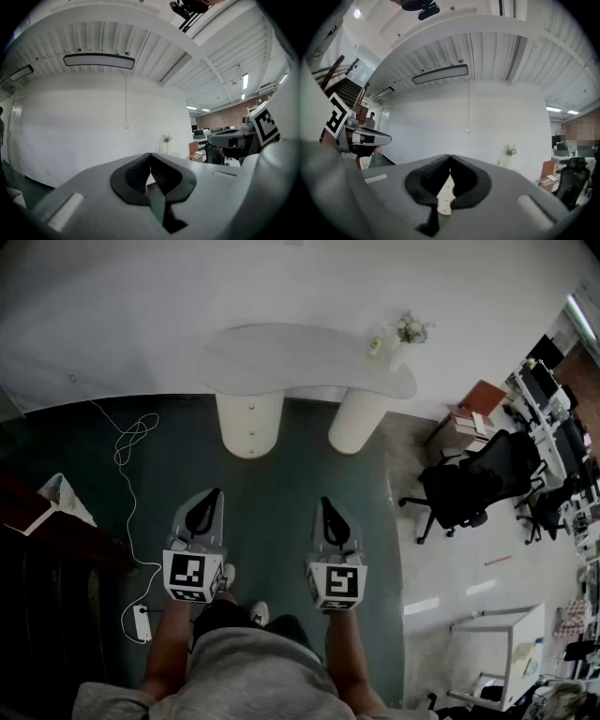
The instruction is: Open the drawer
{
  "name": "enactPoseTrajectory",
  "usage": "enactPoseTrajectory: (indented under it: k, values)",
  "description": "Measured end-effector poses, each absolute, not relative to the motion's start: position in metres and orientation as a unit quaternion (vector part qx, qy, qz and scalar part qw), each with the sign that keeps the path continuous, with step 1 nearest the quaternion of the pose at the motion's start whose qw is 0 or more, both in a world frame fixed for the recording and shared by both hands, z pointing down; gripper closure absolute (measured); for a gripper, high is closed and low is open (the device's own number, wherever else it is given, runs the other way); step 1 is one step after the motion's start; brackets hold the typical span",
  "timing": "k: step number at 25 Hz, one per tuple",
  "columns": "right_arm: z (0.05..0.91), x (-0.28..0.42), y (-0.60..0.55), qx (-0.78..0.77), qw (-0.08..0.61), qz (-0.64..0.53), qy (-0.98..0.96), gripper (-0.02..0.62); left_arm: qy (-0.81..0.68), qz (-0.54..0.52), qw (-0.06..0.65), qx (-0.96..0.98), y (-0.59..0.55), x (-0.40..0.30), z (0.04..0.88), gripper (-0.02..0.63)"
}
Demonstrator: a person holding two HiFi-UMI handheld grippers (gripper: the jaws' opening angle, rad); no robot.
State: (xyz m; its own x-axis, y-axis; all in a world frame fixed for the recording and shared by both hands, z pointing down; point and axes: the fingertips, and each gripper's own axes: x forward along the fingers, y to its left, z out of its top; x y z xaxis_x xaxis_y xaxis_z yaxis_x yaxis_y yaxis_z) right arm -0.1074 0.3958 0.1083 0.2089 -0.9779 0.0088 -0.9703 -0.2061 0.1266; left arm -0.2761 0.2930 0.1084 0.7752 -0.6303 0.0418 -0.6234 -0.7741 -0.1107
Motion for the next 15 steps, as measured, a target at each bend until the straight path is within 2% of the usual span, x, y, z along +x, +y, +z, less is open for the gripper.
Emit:
enactPoseTrajectory:
  k: [15]
  values:
    - [0.124,-0.055,0.388,0.793,0.061,-0.02,-0.605,0.592,0.308,-0.047,0.032,-0.95,0.272,-0.216,0.122,0.595]
